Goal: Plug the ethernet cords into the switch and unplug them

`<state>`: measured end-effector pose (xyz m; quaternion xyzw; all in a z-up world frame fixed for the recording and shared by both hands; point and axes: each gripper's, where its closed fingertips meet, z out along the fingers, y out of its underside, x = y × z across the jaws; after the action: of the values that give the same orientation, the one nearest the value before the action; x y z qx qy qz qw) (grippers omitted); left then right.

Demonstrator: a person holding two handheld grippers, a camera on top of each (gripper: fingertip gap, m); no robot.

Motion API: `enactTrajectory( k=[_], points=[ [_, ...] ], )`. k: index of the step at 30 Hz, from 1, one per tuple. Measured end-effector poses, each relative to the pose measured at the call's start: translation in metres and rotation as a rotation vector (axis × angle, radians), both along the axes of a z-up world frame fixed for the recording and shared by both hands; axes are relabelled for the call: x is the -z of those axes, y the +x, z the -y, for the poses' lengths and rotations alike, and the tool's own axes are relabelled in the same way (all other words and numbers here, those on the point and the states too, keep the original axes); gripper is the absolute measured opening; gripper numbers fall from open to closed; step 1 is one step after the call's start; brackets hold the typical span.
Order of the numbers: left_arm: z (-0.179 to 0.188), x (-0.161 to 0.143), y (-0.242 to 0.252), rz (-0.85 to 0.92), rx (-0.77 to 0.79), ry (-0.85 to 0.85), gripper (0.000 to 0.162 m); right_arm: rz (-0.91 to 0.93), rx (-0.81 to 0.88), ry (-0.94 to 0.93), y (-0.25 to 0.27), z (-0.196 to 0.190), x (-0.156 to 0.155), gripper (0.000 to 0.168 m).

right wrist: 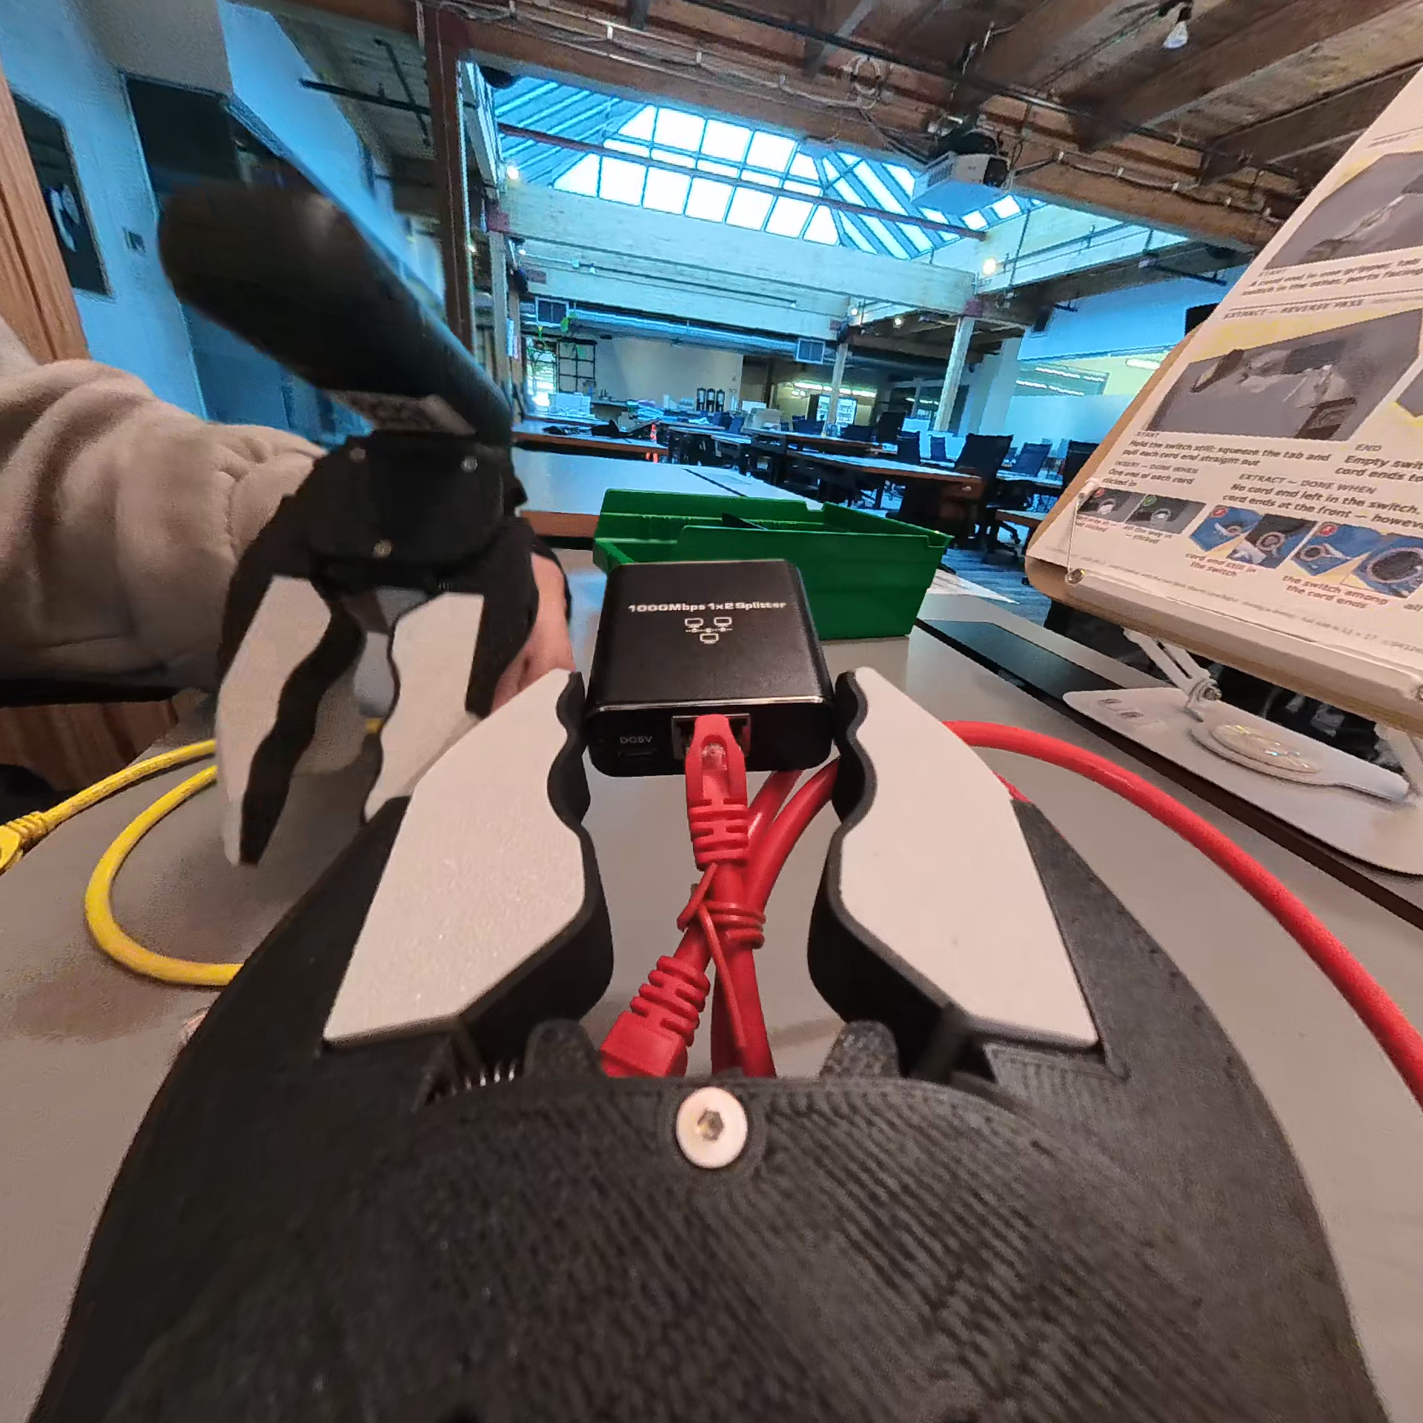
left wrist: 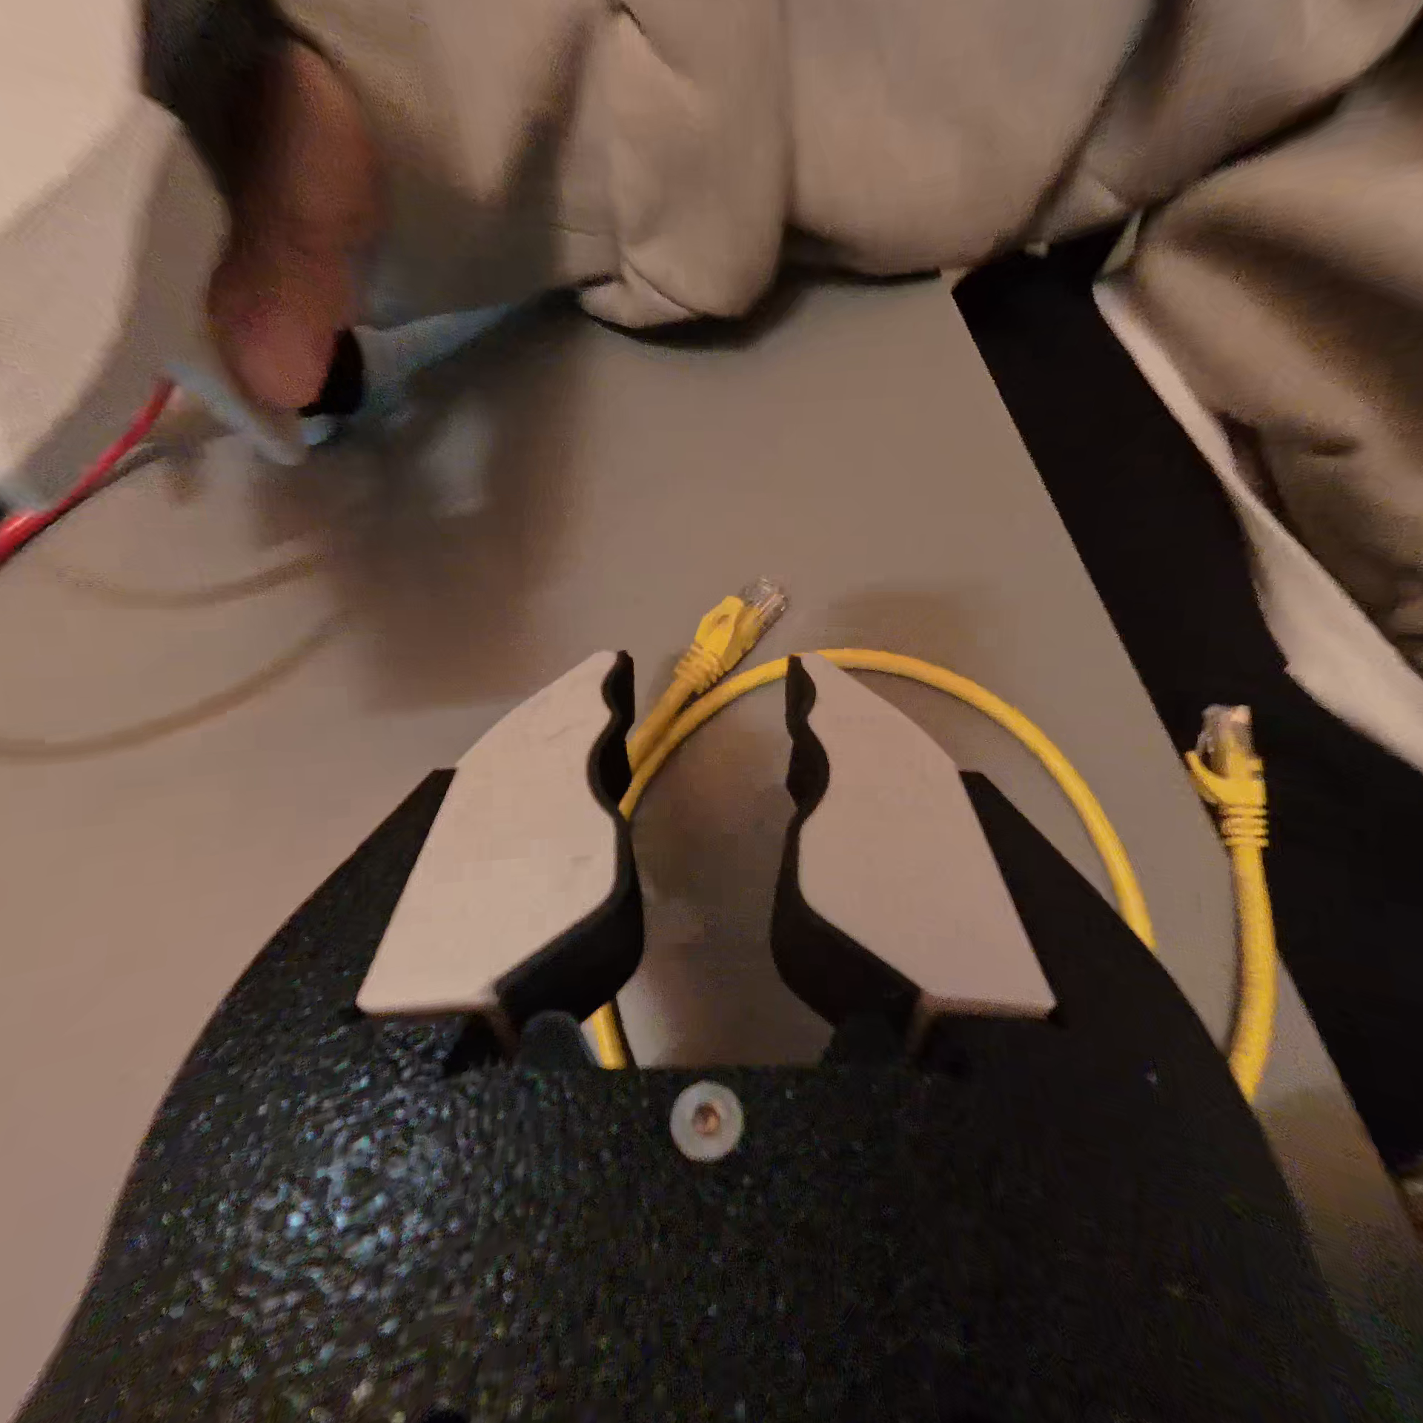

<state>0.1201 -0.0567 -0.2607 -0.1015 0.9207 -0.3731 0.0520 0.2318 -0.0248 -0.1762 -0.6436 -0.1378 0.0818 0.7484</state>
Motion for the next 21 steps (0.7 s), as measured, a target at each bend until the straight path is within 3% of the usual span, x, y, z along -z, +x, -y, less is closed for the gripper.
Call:
enactTrajectory(
  k=[8, 10, 14, 17, 21],
  points=[
    [0.008, 0.033, 0.006, -0.132, 0.122, 0.098, 0.023, -0.029, -0.019, 0.031, 0.002, 0.005, -0.004, 0.063],
    [0.005, 0.035, 0.011, -0.117, 0.111, 0.104, 0.014, -0.027, -0.019, 0.030, 0.001, 0.004, -0.004, 0.063],
    [0.005, 0.036, 0.014, -0.072, 0.101, 0.067, 0.012, -0.020, -0.029, 0.022, 0.000, 0.004, -0.003, 0.063],
    [-0.003, 0.031, 0.023, 0.045, 0.012, 0.058, 0.011, -0.016, -0.040, 0.021, -0.002, 0.004, -0.003, 0.063],
    [-0.035, -0.003, 0.039, 0.205, -0.273, 0.067, 0.012, -0.027, -0.046, 0.027, -0.001, 0.005, -0.004, 0.063]
  ],
)
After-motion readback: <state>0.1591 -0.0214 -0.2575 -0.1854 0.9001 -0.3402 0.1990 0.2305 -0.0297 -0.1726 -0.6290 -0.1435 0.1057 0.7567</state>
